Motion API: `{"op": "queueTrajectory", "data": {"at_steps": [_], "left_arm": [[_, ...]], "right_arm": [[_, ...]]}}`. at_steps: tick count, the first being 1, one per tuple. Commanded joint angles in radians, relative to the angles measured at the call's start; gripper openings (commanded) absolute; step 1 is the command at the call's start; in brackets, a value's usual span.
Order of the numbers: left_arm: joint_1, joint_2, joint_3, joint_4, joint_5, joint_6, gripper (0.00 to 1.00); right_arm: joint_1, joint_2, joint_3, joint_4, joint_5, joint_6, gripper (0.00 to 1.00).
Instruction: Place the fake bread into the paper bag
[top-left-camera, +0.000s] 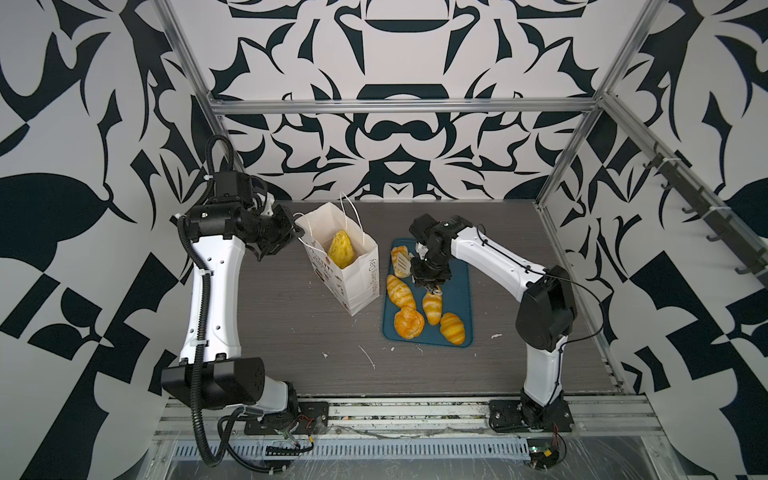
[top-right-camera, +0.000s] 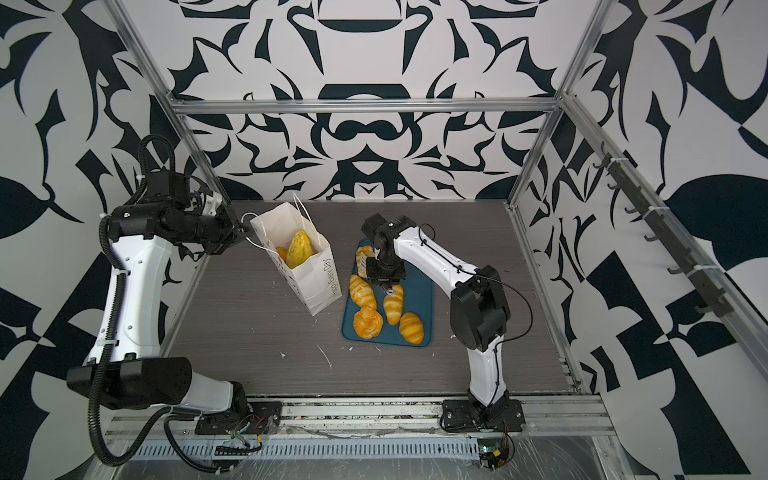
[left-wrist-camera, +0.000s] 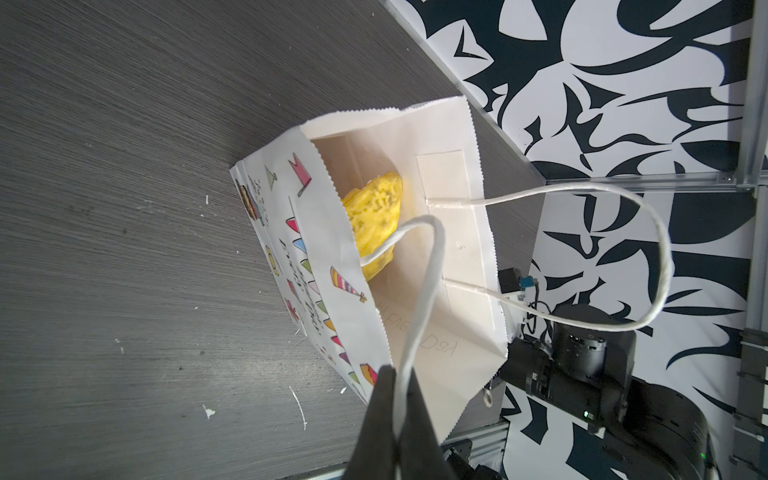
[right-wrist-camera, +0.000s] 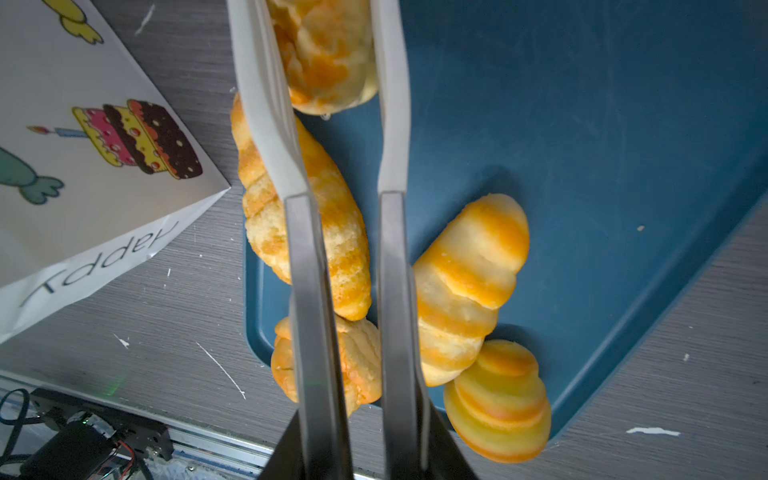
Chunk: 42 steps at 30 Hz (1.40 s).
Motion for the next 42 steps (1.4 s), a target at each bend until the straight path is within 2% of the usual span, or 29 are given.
{"op": "queueTrajectory", "data": {"at_steps": [1, 8, 18, 33, 42], "left_arm": [[0.005, -0.012, -0.012, -0.017, 0.007, 0.002, 0.00], [0.006, -0.015, -0.013, -0.017, 0.009, 0.000, 0.00], [0.006, -0.020, -0.019, -0.016, 0.013, -0.004, 0.00], [0.006, -0.040, -0.034, -0.014, 0.015, -0.005, 0.00], [0.006, -0.041, -0.040, -0.009, 0.018, -0.004, 0.00]], "right_arm": [[-0.035, -0.095, -0.012, -0.031, 0.032, -0.022, 0.32], [-0.092, -0.162, -0.082, -0.031, 0.023, -0.048, 0.31], [-0.106, -0.194, -0.191, -0.047, 0.048, -0.089, 0.32], [-0.106, -0.188, -0.086, -0.090, 0.059, -0.060, 0.43], [-0.104, -0.188, -0.065, -0.085, 0.029, -0.004, 0.44]]}}
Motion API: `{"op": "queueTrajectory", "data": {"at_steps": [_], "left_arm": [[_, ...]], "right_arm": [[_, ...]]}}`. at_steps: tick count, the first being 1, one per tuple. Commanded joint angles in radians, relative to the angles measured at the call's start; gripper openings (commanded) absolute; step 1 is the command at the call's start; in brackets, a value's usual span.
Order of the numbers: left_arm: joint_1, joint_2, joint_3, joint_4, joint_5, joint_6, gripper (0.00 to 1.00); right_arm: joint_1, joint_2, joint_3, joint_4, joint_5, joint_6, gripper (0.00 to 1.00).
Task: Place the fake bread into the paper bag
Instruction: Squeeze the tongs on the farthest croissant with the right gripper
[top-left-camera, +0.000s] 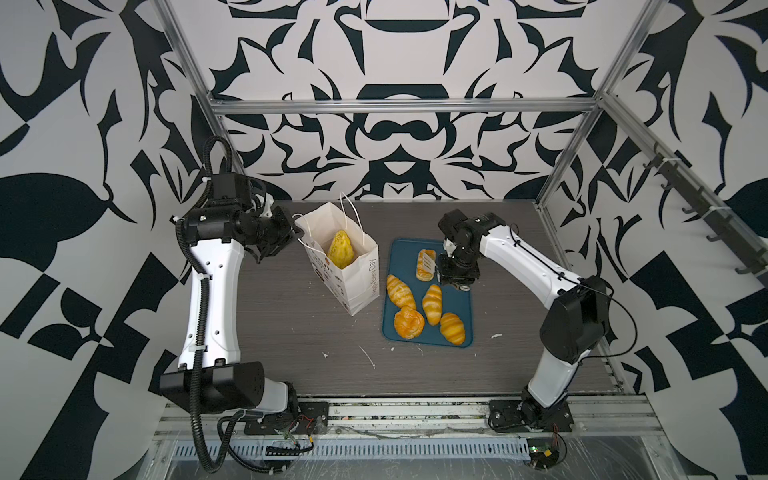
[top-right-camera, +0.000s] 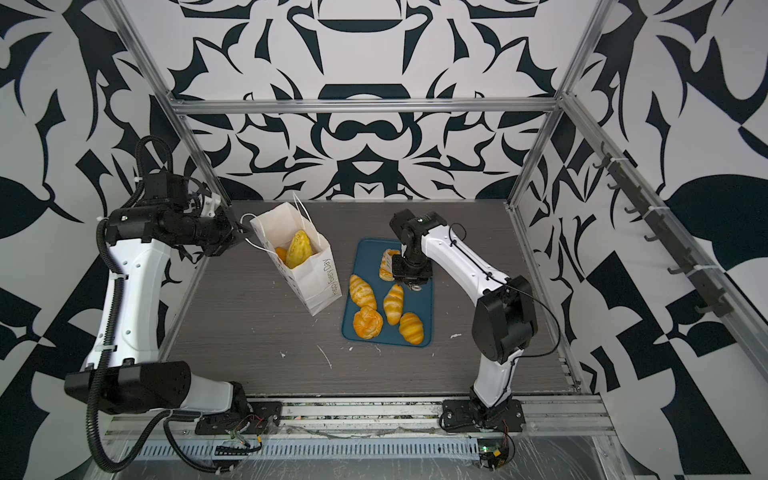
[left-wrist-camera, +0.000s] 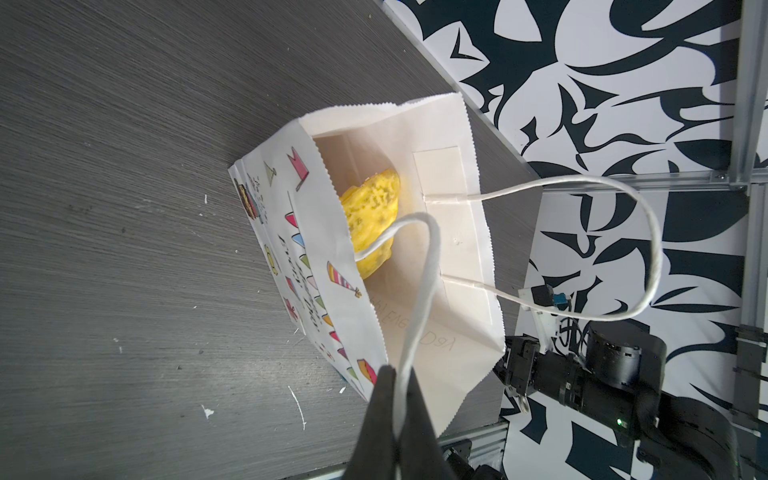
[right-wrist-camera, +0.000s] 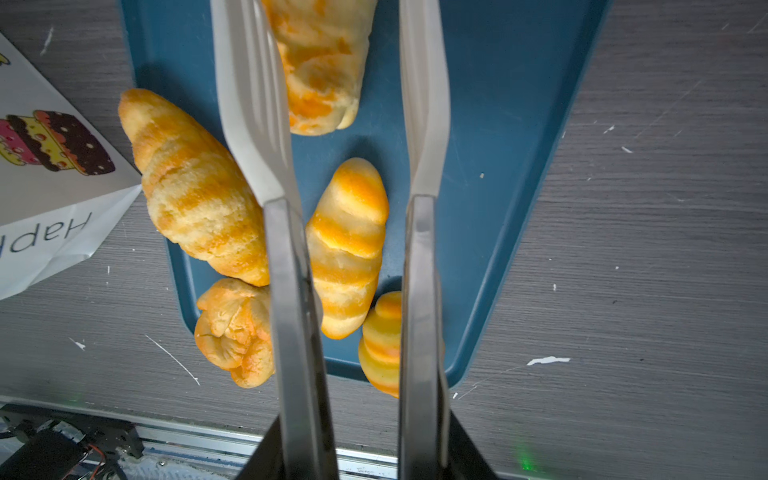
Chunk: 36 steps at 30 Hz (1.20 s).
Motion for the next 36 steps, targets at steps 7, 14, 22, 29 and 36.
{"op": "queueTrajectory", "data": {"at_steps": [7, 14, 22, 29, 36], "left_arm": [[0.004, -0.021, -0.024, -0.016, 0.016, -0.003, 0.00], [0.004, -0.029, -0.037, -0.015, 0.012, 0.001, 0.00], [0.004, -0.028, -0.037, -0.012, 0.010, 0.001, 0.00], [0.004, -0.034, -0.047, -0.013, 0.010, 0.004, 0.00], [0.004, -0.040, -0.050, -0.017, 0.005, 0.005, 0.00]], "right_arm": [[0.026, -0.035, 0.061, -0.006, -0.032, 0.080, 0.44], [0.033, -0.035, 0.052, -0.006, -0.031, 0.116, 0.45], [0.042, -0.034, 0.032, -0.004, -0.026, 0.140, 0.46], [0.049, -0.023, 0.028, 0.014, -0.044, 0.153, 0.47], [0.061, -0.005, 0.030, 0.019, -0.049, 0.160, 0.47]]}}
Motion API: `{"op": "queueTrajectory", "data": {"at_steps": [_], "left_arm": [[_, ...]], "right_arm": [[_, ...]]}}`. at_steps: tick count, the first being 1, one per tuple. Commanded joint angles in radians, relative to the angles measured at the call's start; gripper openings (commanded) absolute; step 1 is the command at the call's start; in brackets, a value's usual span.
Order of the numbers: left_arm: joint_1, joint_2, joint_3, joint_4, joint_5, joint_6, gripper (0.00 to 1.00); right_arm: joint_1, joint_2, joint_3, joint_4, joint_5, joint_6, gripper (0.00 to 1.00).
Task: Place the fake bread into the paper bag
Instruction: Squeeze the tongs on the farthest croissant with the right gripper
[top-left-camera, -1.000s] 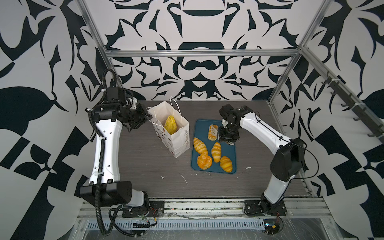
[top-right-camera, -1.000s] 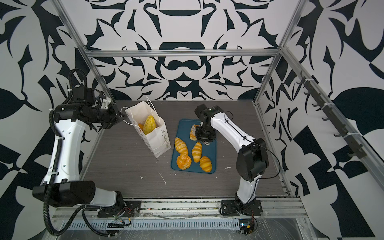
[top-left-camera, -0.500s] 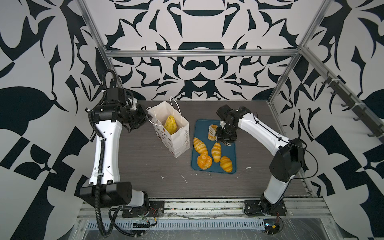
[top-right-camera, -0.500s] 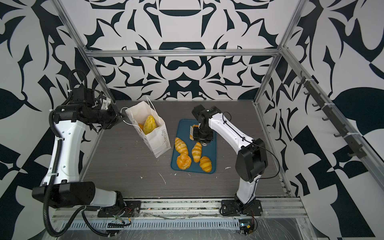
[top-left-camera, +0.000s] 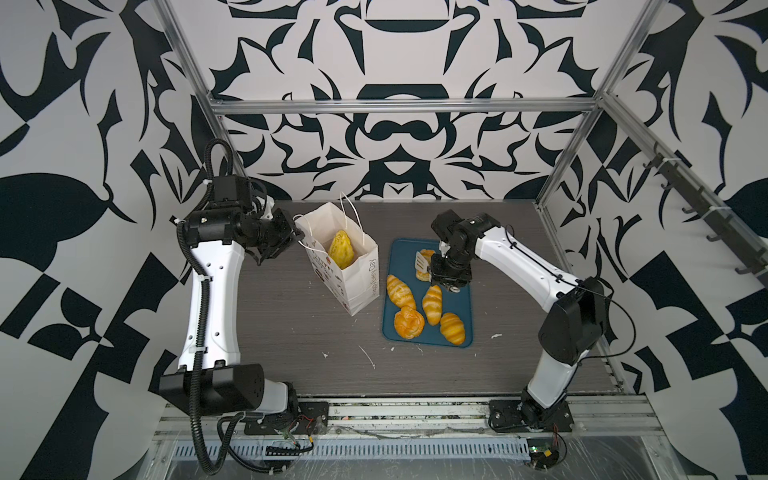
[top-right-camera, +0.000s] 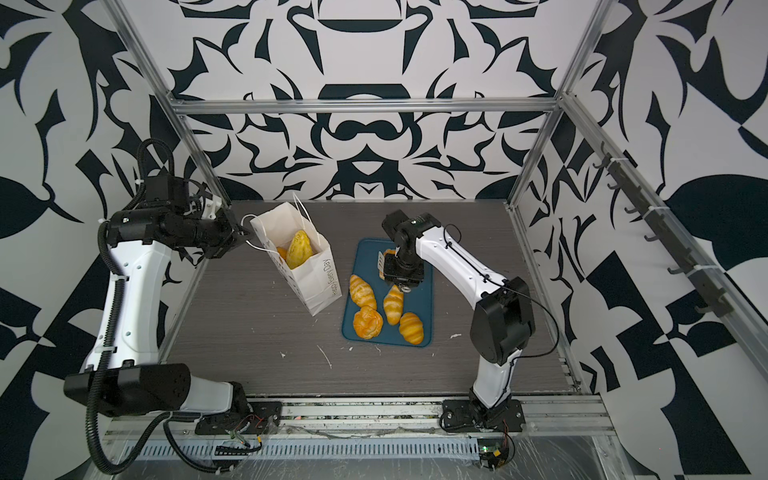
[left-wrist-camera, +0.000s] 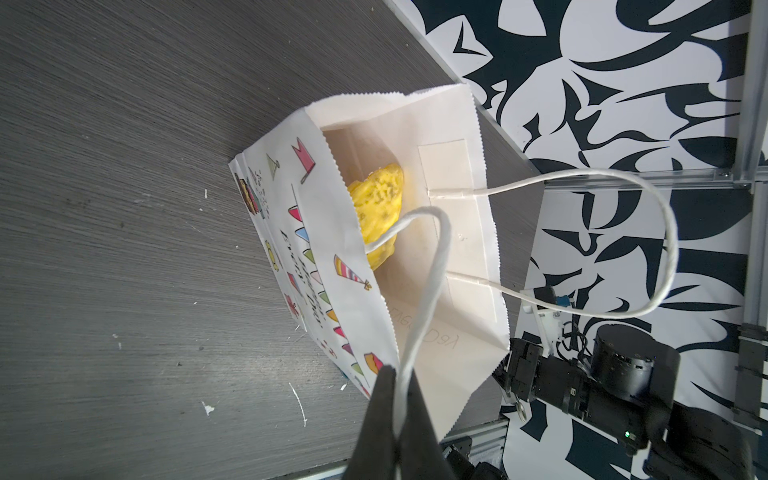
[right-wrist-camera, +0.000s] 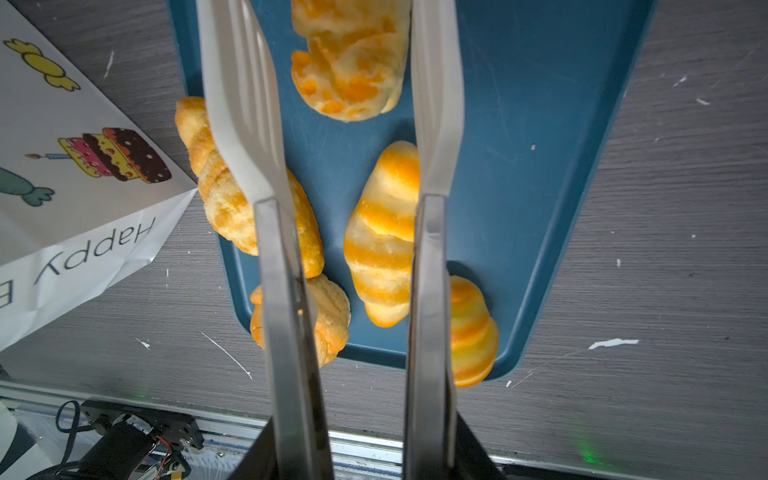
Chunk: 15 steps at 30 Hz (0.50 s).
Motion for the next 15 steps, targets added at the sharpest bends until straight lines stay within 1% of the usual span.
{"op": "queueTrajectory", "data": {"at_steps": [1, 15], "left_arm": [[0.004, -0.027, -0.022, -0.024, 0.001, 0.006, 0.00], [0.004, -0.034, -0.032, -0.024, -0.002, 0.010, 0.00]], "right_arm": [[0.007, -0.005, 0.007, 0.007, -0.003, 0.016, 0.47], [0.006, 0.012, -0.014, -0.004, 0.037, 0.010, 0.47]]}}
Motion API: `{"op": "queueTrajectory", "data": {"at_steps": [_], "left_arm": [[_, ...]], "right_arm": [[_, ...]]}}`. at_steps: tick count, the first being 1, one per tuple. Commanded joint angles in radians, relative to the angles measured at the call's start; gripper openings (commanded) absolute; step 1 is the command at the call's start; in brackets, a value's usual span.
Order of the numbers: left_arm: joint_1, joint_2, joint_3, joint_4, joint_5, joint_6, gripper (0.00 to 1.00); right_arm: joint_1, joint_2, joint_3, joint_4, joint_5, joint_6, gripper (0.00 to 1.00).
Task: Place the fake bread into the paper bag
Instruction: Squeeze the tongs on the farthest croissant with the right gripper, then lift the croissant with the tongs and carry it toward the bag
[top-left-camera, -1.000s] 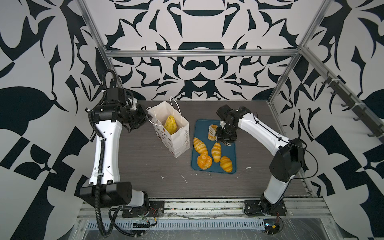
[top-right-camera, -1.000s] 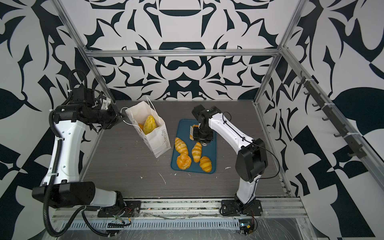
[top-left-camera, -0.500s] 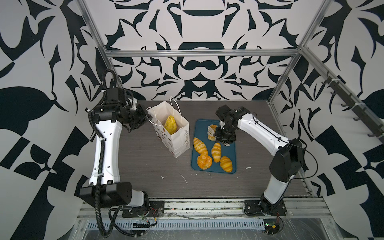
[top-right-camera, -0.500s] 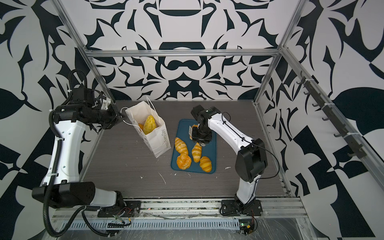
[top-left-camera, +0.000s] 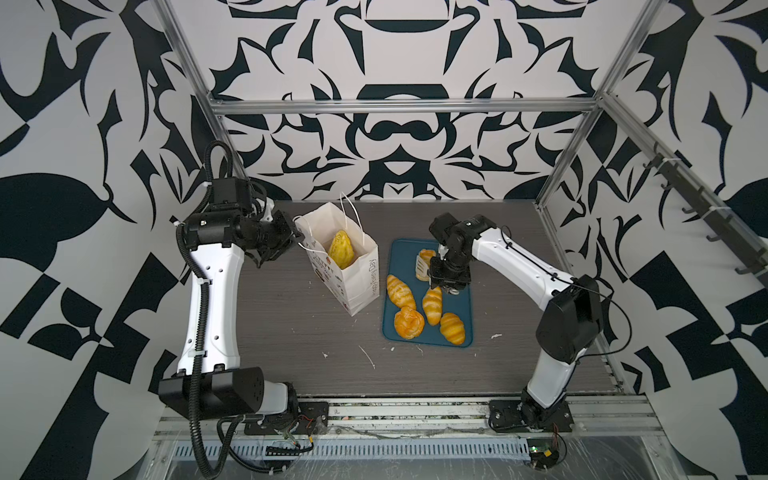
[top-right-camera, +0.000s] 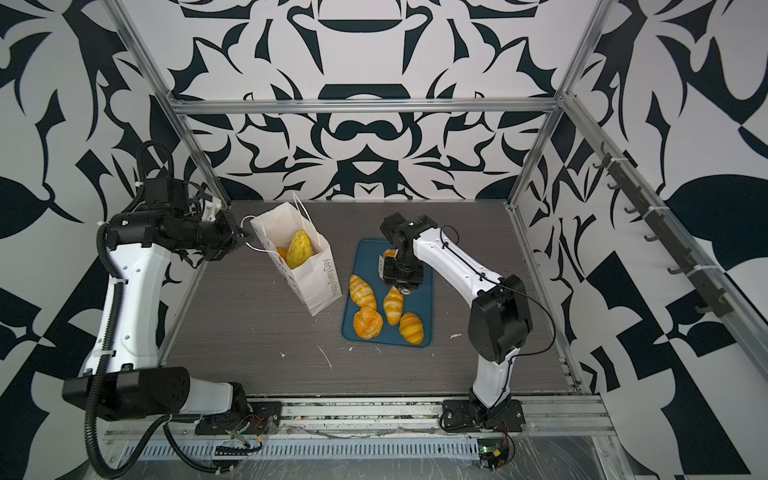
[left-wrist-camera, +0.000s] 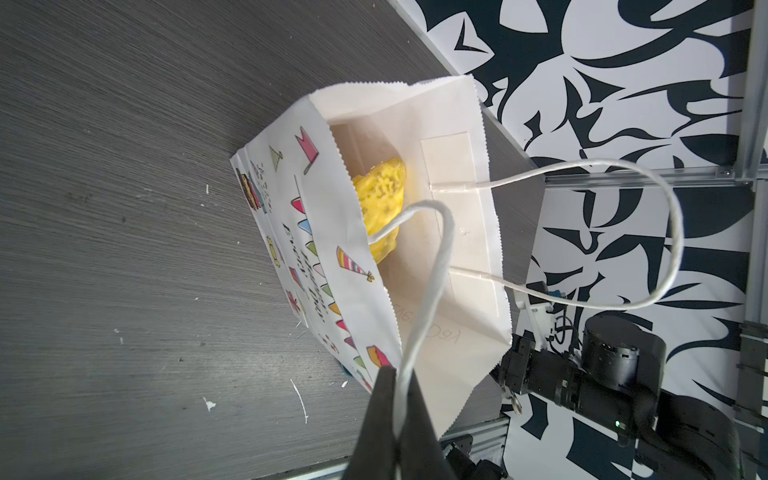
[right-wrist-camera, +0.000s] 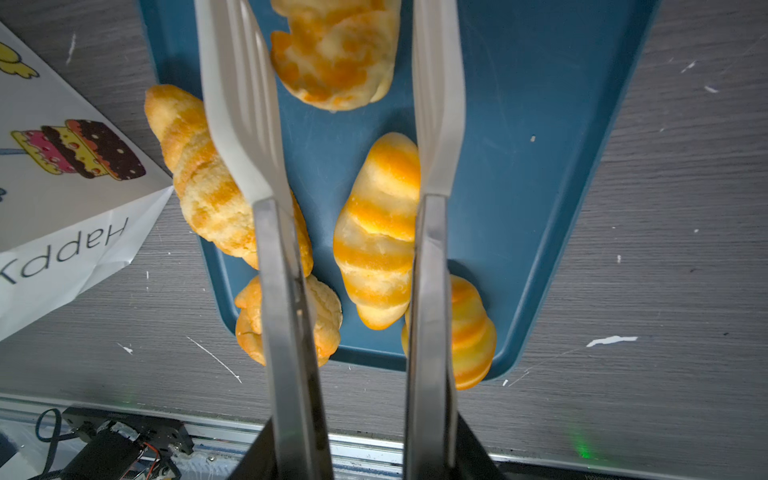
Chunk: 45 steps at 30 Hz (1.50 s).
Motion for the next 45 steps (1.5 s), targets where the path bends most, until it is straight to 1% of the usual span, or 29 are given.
{"op": "queueTrajectory", "data": {"at_steps": [1, 6, 17, 20, 26, 33, 39, 45], "left_arm": [[0.004, -0.019, -0.013, -0.025, -0.002, 0.009, 0.00], [0.004, -0.018, -0.013, -0.025, -0.002, 0.009, 0.00], [0.004, -0.028, -0.016, -0.029, -0.006, 0.012, 0.00], [0.005, -0.030, -0.018, -0.030, -0.009, 0.013, 0.00], [0.005, -0.025, -0.014, -0.030, -0.008, 0.012, 0.00], [0.005, -0.013, -0.001, -0.028, -0.002, 0.009, 0.00], [0.006, -0.011, 0.003, -0.027, 0.001, 0.006, 0.00], [0.005, -0.009, 0.005, -0.027, 0.003, 0.004, 0.00]], "right_arm": [[0.005, -0.004, 0.003, -0.004, 0.021, 0.007, 0.47], [0.009, 0.014, 0.016, 0.009, 0.008, 0.006, 0.47], [0.012, 0.076, 0.077, -0.001, 0.017, -0.012, 0.47], [0.013, 0.077, 0.090, -0.007, 0.034, -0.016, 0.45], [0.013, 0.065, 0.100, -0.027, 0.055, -0.033, 0.34], [0.013, -0.004, 0.075, -0.009, 0.082, -0.065, 0.30], [0.011, -0.094, 0.021, 0.056, 0.060, -0.089, 0.30], [0.012, -0.158, 0.008, 0.096, 0.042, -0.112, 0.29]]}}
